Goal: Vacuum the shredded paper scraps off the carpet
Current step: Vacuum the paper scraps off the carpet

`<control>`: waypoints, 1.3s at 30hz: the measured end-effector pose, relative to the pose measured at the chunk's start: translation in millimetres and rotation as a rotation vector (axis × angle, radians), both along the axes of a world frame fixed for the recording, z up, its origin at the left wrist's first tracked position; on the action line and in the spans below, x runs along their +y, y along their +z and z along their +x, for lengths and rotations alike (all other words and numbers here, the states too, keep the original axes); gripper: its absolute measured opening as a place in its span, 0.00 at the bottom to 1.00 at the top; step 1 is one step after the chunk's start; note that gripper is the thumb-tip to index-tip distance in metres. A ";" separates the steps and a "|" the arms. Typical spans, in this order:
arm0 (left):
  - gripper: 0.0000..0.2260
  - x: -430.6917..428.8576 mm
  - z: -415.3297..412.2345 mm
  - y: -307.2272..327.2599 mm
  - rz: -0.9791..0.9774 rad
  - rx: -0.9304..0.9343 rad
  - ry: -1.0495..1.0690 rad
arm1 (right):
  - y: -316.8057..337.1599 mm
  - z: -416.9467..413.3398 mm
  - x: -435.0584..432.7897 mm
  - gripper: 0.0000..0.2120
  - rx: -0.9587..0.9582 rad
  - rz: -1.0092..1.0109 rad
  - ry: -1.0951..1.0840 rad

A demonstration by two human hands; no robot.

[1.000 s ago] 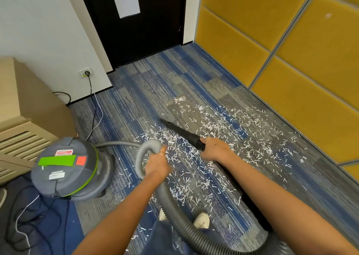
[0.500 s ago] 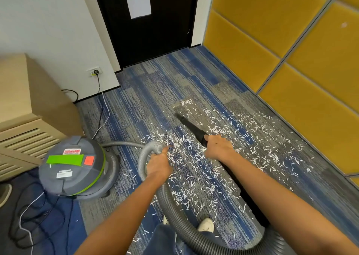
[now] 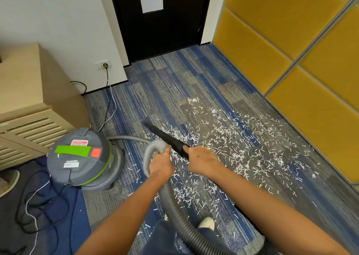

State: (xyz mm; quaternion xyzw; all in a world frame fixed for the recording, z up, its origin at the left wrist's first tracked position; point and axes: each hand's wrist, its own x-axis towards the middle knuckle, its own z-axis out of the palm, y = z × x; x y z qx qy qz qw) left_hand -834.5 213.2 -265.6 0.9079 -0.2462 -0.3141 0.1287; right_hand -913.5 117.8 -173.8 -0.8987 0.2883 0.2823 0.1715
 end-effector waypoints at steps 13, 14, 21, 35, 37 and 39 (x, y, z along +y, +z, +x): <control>0.40 1.4 -5.6 7.2 -0.020 0.034 0.009 | 1.4 -14.6 -22.3 0.25 0.021 -0.024 -0.121; 0.40 1.1 -6.3 7.9 -0.023 0.030 0.009 | 0.9 -15.9 -23.5 0.24 0.028 -0.033 -0.124; 0.40 3.4 -9.5 17.7 -0.026 0.040 0.017 | -2.0 -13.1 -37.1 0.26 0.061 -0.053 -0.145; 0.37 15.9 12.8 25.1 0.015 -0.045 -0.005 | -9.0 35.5 -61.7 0.22 0.026 -0.080 -0.191; 0.37 15.0 15.2 23.9 0.033 -0.050 -0.010 | -10.6 38.0 -65.3 0.22 0.032 -0.088 -0.199; 0.38 12.2 14.4 19.9 0.039 -0.036 -0.002 | -11.6 34.2 -69.1 0.22 0.032 -0.085 -0.217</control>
